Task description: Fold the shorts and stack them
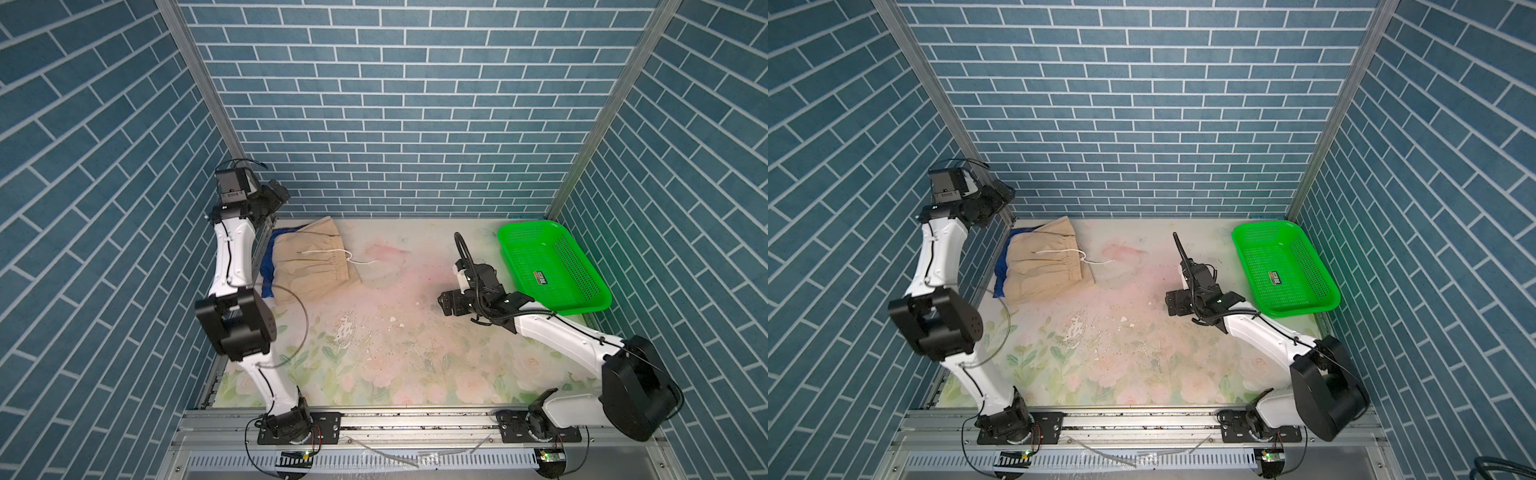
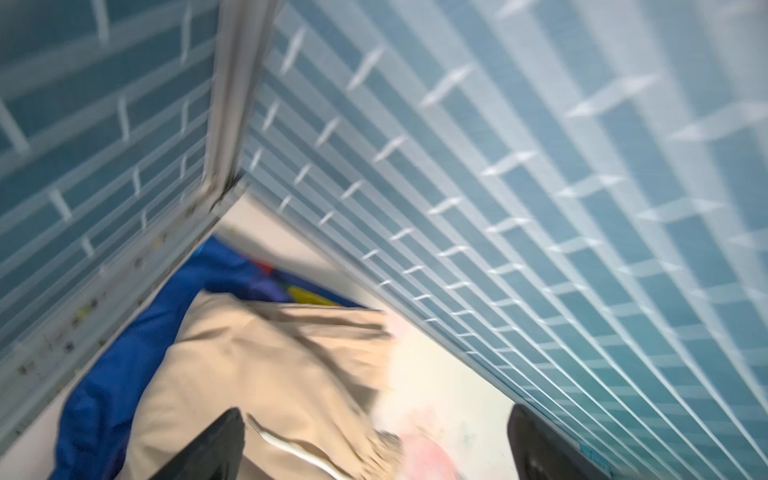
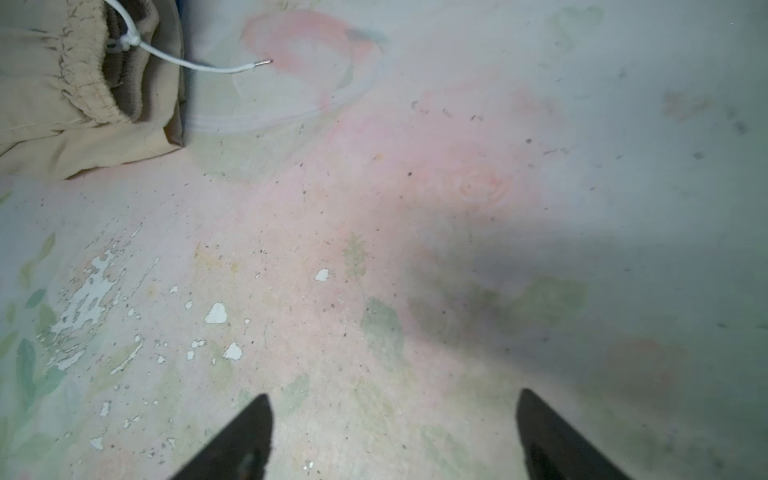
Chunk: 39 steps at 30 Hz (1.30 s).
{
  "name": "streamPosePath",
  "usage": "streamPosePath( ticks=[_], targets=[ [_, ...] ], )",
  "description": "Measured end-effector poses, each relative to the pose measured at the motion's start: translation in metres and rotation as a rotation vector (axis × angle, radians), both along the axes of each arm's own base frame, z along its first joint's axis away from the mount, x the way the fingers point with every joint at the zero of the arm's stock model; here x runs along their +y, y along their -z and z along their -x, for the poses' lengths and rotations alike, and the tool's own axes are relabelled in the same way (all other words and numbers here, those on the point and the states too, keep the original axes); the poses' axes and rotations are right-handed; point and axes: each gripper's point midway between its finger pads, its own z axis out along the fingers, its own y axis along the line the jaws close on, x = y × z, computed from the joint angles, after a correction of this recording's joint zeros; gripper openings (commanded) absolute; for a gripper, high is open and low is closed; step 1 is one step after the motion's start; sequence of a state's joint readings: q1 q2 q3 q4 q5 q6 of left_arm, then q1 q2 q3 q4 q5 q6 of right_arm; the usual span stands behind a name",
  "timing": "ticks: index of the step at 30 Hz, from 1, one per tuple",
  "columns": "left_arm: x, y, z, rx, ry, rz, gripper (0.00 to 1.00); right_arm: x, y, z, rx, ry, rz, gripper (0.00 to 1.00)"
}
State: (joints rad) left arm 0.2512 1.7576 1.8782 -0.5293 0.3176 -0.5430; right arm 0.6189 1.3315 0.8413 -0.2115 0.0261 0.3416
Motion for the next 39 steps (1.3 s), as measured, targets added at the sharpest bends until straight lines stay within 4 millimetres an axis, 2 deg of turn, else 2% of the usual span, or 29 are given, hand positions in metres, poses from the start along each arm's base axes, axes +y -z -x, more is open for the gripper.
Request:
streamPosePath(
  ticks=[1,3,5,6,8,12,14,16,21,23,25,27,30,34,39],
  targets=[
    [-0.014,-0.021,0.018,-0.049,0.021,-0.027,1.0,-0.009,-0.009,-0.004,-0.029,0.026,0.008,0.99],
    [-0.035,-0.042,0.049,-0.116,0.049,-0.066,0.99,-0.028,-0.023,-0.012,-0.077,0.082,0.026,0.99],
    [-0.044,-0.039,0.077,-0.145,0.048,-0.095,1.0,-0.051,-0.039,-0.024,-0.137,0.155,0.047,0.99],
    [-0.045,-0.029,0.09,-0.151,0.041,-0.112,1.0,-0.064,-0.046,-0.029,-0.164,0.188,0.057,0.99],
    [-0.048,0.005,0.109,-0.167,0.039,-0.134,1.0,-0.09,-0.058,-0.039,-0.199,0.254,0.059,0.99],
    [-0.048,0.108,0.14,-0.092,0.018,-0.159,1.0,-0.138,-0.069,-0.061,-0.28,0.357,0.077,0.99],
    [-0.044,0.145,0.154,-0.042,0.0,-0.189,1.0,-0.152,-0.062,-0.066,-0.312,0.372,0.112,0.99],
    [-0.042,0.168,0.164,-0.017,0.002,-0.233,1.0,-0.162,-0.045,-0.067,-0.316,0.378,0.151,0.99],
    [-0.039,0.193,0.172,-0.006,0.01,-0.309,1.0,-0.189,0.0,-0.061,-0.299,0.416,0.218,0.99],
    [-0.038,0.2,0.172,-0.018,0.008,-0.322,1.0,-0.2,0.01,-0.059,-0.296,0.446,0.232,0.99],
    [-0.036,0.215,0.171,0.008,0.002,-0.323,1.0,-0.21,0.018,-0.06,-0.297,0.477,0.239,0.99],
    [-0.034,0.228,0.17,0.044,0.0,-0.326,1.0,-0.217,0.023,-0.062,-0.299,0.501,0.24,0.99],
    [-0.029,0.232,0.167,0.049,-0.015,-0.348,1.0,-0.227,0.032,-0.065,-0.297,0.531,0.241,0.99],
    [-0.021,0.231,0.168,0.008,-0.057,-0.386,1.0,-0.233,0.03,-0.072,-0.321,0.553,0.228,0.99],
    [-0.017,0.254,0.173,0.039,-0.076,-0.402,1.0,-0.245,0.029,-0.082,-0.313,0.589,0.208,0.99]
  ],
)
